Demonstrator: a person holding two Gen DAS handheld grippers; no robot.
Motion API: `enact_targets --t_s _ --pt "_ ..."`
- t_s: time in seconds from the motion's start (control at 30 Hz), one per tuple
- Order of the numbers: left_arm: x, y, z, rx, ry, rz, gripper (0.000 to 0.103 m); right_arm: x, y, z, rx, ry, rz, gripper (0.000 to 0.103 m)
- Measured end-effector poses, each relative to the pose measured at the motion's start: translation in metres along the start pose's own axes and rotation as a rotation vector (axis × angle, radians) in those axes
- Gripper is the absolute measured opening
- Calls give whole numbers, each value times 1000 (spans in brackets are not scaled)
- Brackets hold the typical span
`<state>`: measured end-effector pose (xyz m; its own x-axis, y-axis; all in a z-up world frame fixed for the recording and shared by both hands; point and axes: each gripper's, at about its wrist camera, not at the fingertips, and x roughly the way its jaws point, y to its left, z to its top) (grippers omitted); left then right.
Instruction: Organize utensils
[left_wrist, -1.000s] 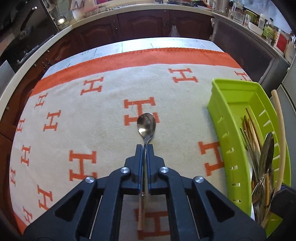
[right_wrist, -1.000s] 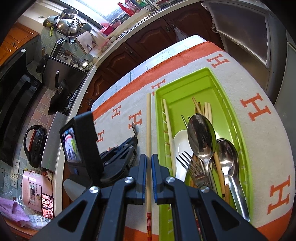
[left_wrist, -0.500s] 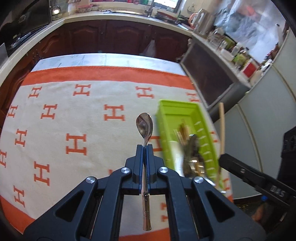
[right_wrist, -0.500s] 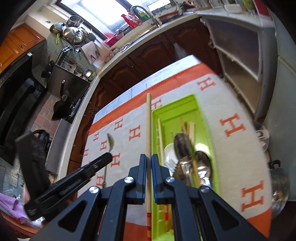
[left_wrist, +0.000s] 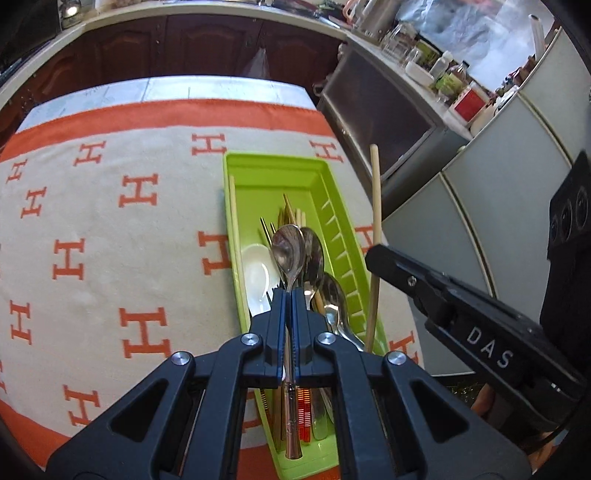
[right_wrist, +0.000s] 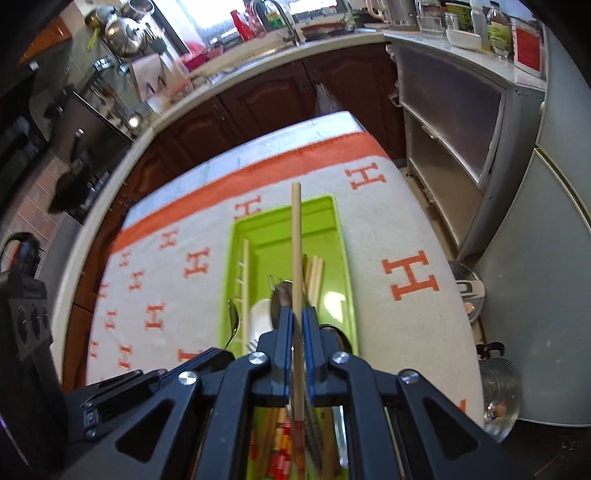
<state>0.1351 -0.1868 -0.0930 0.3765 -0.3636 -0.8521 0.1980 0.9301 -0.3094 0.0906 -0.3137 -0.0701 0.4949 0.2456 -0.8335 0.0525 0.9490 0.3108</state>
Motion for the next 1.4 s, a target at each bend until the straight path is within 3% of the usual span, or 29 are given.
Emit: enact_targets --t_s 0.07,0.17,0.27,0.33,0.43,0.63,1.2,1.4 --pt "9 3 -2 -8 21 3 1 7 -3 0 12 25 9 9" --pt "16 6 -3 -6 27 24 1 15 -9 -3 42 52 13 21" --pt "15 5 -2 20 22 31 8 15 -10 -6 48 50 21 21" --pt "12 4 -2 31 17 38 31 13 -11 -8 58 46 33 22" --pt "2 4 -4 49 -10 65 45 9 -10 -11 65 34 37 22" --pt "-17 10 -11 74 -23 95 50 0 -6 -19 64 18 40 22" --pt "-76 71 -50 -9 -79 230 58 -48 23 -65 37 -37 30 22" --pt "-105 83 -68 -12 -122 293 59 -70 41 -82 12 -64 15 29"
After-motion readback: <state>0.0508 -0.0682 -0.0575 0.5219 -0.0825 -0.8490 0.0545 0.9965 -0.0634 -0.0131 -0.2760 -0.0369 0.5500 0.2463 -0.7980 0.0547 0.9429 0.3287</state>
